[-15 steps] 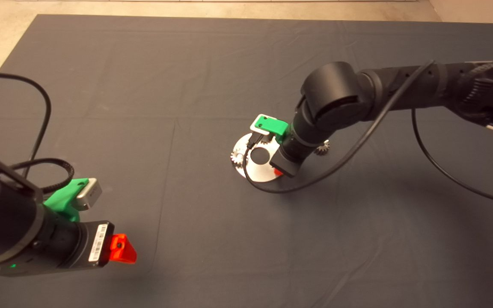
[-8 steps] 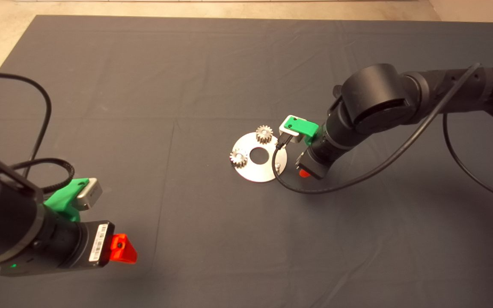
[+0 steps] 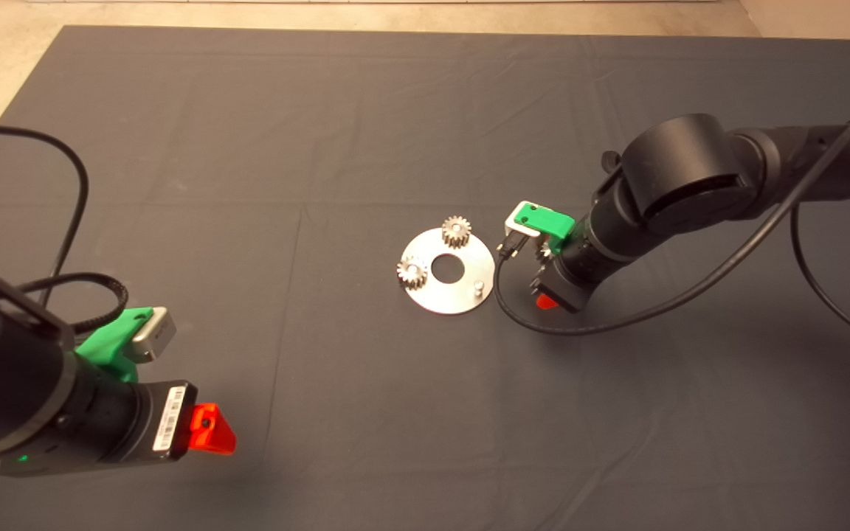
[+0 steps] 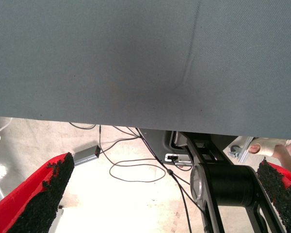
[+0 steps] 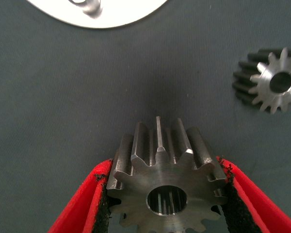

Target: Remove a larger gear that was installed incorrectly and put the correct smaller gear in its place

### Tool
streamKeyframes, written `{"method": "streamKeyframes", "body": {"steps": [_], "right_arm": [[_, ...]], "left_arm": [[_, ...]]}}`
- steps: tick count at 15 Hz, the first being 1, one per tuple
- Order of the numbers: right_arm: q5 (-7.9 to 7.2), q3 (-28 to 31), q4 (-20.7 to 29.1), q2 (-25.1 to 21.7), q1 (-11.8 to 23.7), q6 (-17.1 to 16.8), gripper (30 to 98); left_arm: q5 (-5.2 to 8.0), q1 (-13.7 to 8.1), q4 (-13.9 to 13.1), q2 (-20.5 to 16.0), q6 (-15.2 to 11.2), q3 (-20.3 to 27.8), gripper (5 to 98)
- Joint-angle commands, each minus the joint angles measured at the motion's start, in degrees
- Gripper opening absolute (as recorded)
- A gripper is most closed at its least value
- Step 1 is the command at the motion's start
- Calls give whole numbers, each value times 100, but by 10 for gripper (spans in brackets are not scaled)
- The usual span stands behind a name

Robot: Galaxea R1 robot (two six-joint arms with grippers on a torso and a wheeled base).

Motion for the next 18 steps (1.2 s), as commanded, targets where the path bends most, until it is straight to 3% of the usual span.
{"method": "streamKeyframes", "body": {"steps": [1, 10, 18], "right_arm": [[-713, 167, 39, -281, -14, -23, 501], [-713, 159, -5, -475, -286, -190, 501], [-713, 167, -146, -764, -286, -348, 501]], "left_arm": [[723, -33, -132, -15, 32, 85, 977], [729, -33, -132, -15, 32, 85, 977], [720, -33, -132, -15, 32, 85, 977]]}}
